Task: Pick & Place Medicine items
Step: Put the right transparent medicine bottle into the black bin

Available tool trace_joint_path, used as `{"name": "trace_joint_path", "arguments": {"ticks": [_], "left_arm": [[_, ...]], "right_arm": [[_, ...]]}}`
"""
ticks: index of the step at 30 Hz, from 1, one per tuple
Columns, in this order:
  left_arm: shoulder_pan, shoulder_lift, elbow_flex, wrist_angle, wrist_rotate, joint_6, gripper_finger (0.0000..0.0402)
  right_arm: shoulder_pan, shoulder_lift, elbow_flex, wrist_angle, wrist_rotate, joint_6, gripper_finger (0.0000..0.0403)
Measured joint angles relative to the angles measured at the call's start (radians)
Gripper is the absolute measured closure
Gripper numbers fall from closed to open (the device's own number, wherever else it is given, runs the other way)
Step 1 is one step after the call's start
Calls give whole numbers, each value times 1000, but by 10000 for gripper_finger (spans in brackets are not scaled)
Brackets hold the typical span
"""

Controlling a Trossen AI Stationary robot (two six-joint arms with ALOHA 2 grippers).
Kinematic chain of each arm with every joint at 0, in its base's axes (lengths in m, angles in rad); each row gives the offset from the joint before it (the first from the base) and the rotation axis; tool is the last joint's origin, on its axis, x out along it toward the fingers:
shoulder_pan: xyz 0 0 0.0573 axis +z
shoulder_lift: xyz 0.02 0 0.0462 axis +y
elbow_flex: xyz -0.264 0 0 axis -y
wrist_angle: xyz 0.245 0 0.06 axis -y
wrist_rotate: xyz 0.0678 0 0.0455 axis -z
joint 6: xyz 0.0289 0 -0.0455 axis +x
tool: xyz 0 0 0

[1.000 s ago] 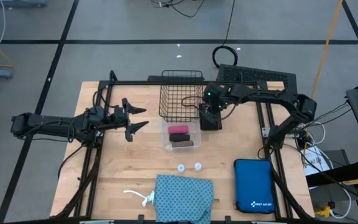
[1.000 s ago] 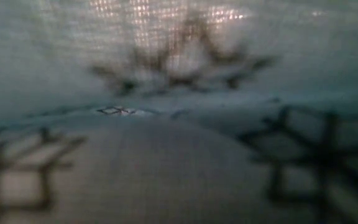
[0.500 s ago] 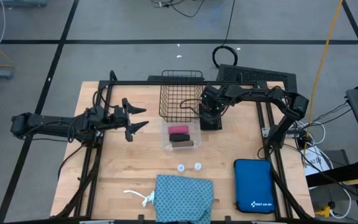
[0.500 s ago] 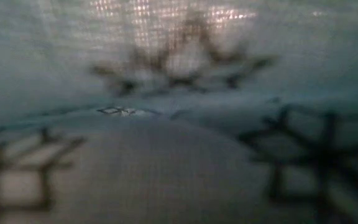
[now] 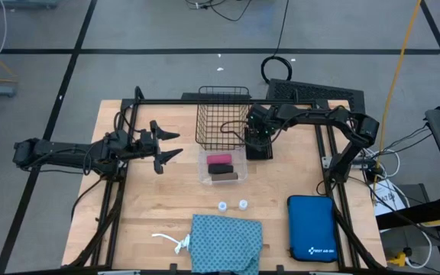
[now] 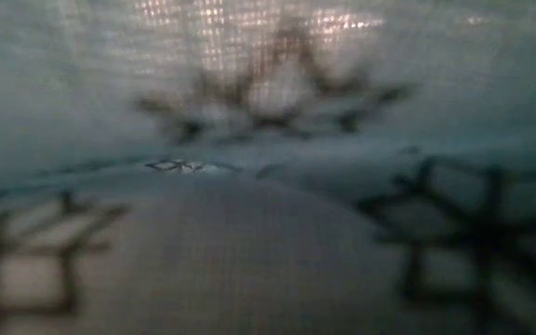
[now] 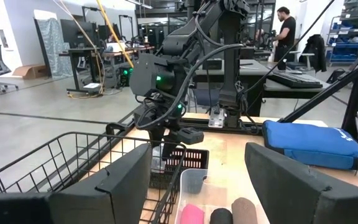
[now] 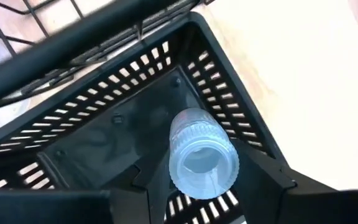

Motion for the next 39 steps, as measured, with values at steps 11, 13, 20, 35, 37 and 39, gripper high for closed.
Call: {"name": "trace_joint_path", "arguments": {"ticks": [11, 13, 20, 35, 37, 39], "left_arm": [[0, 0, 0, 0, 0, 0, 133], [0, 0, 0, 0, 0, 0, 133], [0, 0, 0, 0, 0, 0, 133], [0, 0, 0, 0, 0, 0, 133], [0, 0, 0, 0, 0, 0, 133], [0, 0, 0, 0, 0, 0, 133]], "right_arm": [[2, 0, -25, 0, -6, 12, 261], [2, 0, -31, 1, -6, 22, 261], [2, 0, -38, 4, -6, 26, 261], [2, 0, -38, 12, -6, 48, 223], [2, 0, -38, 12, -6, 41, 212], [2, 0, -38, 12, -6, 31, 203]]}}
